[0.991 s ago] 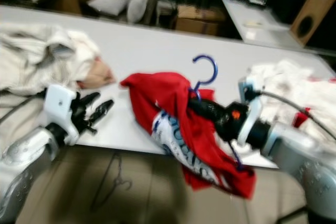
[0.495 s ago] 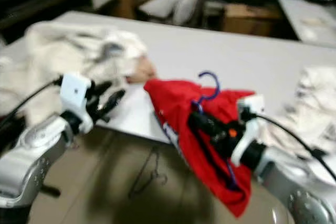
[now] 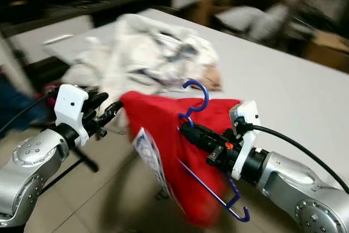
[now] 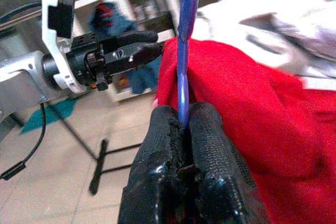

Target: Hang hanger

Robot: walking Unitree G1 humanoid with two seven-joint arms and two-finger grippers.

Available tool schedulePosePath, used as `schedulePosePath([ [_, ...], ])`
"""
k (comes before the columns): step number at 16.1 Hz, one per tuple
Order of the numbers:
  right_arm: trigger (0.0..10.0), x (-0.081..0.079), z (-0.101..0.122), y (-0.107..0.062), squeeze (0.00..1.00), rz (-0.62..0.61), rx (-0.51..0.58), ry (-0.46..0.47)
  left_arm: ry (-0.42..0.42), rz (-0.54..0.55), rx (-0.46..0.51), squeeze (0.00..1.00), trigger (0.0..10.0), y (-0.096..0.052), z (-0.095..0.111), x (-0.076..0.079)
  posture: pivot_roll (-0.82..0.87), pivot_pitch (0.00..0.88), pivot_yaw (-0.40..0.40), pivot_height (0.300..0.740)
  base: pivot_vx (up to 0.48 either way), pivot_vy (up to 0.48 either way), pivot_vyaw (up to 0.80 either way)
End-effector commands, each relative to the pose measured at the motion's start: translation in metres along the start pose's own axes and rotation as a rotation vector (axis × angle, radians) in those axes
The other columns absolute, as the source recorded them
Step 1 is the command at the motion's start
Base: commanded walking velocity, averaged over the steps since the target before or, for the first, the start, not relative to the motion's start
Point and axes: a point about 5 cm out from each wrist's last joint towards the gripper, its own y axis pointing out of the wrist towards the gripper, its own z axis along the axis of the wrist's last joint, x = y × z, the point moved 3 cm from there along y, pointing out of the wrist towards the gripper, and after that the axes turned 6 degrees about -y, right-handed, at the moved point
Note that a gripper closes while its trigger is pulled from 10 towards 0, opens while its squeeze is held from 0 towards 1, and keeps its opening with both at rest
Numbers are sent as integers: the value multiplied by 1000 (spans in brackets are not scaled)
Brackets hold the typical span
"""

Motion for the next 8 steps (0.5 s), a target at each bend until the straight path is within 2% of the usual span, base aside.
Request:
schedulePosePath([
  [1, 10000, -1, 0, 2, 0, 32, -14, -4, 21, 16, 13, 0, 10000, -3, 6, -3, -58, 0, -17, 740, 0, 0, 800],
  [4, 10000, -2, -2, 1, 0, 54, -38, -15, 39, 20, 32, 0, 10000, -4, 14, -8, -59, 0, -23, 740, 0, 0, 800],
  [5, 10000, -1, -5, -1, 0, 57, -55, -19, 62, -8, 56, 0, 10000, -7, 24, -11, -57, 0, -26, 740, 0, 0, 800],
  [8, 10000, 1, -7, -3, 0, 49, -62, -21, 64, -10, 97, 0, 10000, -13, 37, -19, -59, 0, -29, 740, 0, 0, 800],
])
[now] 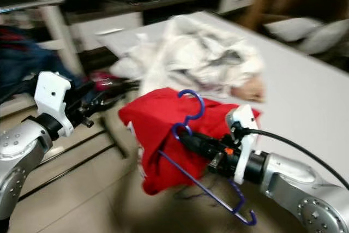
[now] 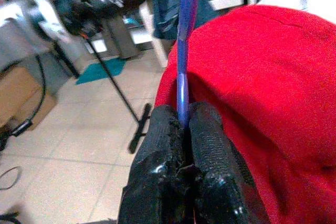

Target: Hang hanger

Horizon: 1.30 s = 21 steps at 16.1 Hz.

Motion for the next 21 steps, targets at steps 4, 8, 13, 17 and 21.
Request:
schedulePosePath([
  [4, 10000, -4, 5, 0, 0, 28, 28, -24, -7, -7, 42, 0, 10000, -5, 14, -6, -58, 0, -33, 740, 0, 0, 800],
  [8, 10000, -2, 5, -1, 0, 24, 33, -25, -15, -21, 31, 0, 10000, -5, 11, -1, -56, 0, -37, 740, 0, 0, 800],
  [13, 10000, 14, 13, 11, 0, -102, 126, -21, -8, -22, 31, 0, 10000, -3, 10, 2, -55, 0, -34, 740, 0, 0, 800],
  [17, 10000, 38, 24, 24, 0, -263, 223, 17, 41, 7, 13, 0, 10000, 1, 6, -3, -53, 0, -34, 740, 0, 0, 600],
  [21, 10000, 47, 35, 35, 0, -343, 285, 25, 13, -59, 7, 0, 10000, 6, 2, 12, -49, 0, -36, 740, 0, 0, 0],
])
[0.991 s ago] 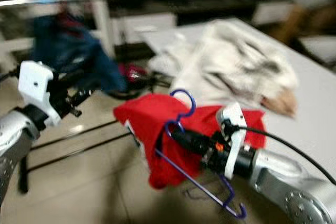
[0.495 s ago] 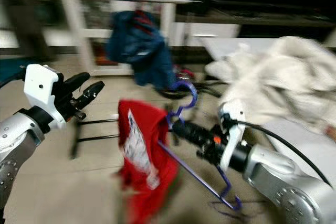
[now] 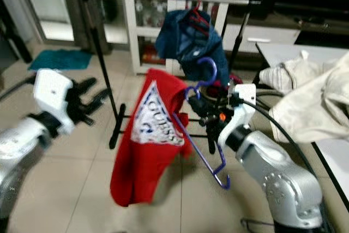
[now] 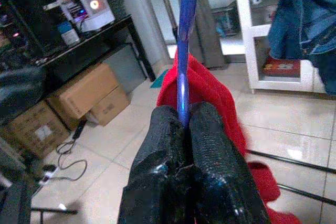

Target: Hang hanger

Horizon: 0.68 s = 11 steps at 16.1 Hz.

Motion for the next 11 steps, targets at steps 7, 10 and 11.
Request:
schedulePosePath([
  [7, 10000, -19, 25, 32, 0, 54, 101, -13, -45, -166, 37, 1000, 10000, 32, -10, 28, -36, 0, -57, 740, 0, 0, 0],
  [10, 10000, -22, 27, 36, 0, 80, 106, -3, -5, -168, 55, 0, 10000, 43, -9, 26, -35, 0, -58, 740, 0, 0, 0],
  [11, 10000, -23, 29, 36, 0, 90, 111, 1, -6, -210, 76, 0, 10000, 48, -7, 31, -36, 0, -56, 740, 0, 0, 0],
])
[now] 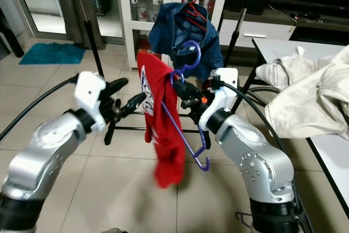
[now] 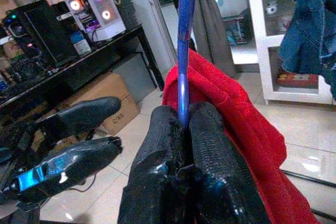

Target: Hang hanger

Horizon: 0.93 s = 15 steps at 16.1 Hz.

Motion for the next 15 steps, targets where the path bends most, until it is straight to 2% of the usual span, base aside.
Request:
schedulePosePath([
  [1, 10000, -3, 12, 2, 0, 24, 49, -9, 7, -48, 15, 0, 10000, 7, 1, 7, -36, 0, -56, 740, 0, 0, 0],
  [3, 10000, -3, 13, 2, 0, 25, 51, -8, 6, -54, 18, 0, 10000, 8, 1, 7, -36, 0, -56, 740, 0, 0, 0],
  [5, 10000, -8, 15, 2, 0, 49, 59, -12, -20, -76, 22, 0, 10000, 17, -3, 7, -41, 0, -50, 740, 0, 0, 0],
  [6, 10000, -11, 16, 2, 0, 60, 62, -15, -14, -77, 12, 0, 8275, 21, -6, 5, -41, 0, -50, 740, 0, 0, 0],
  [7, 10000, -13, 16, 2, 0, 70, 66, -16, 0, -68, 3, 0, 2902, 24, -8, 2, -50, 0, -33, 740, 0, 0, 0],
  [8, 10000, -15, 17, 1, 0, 81, 69, -16, 17, -62, -2, 0, 0, 26, -10, -1, -50, 0, -33, 740, 0, 0, 0],
  [10, 10000, -18, 17, 1, 0, 96, 72, -15, 19, -69, -1, 0, 0, 28, -12, -3, -53, 0, -27, 740, 0, 0, 0],
  [11, 10000, -22, 16, -1, 0, 125, 71, -11, 18, -103, 9, 0, 0, 34, -14, -2, -55, 0, -26, 740, 0, 0, 0],
  [15, 10000, -24, 17, -2, 0, 141, 74, -9, 34, -124, 27, 0, 0, 42, -13, -1, -61, 0, -23, 740, 0, 0, 0],
])
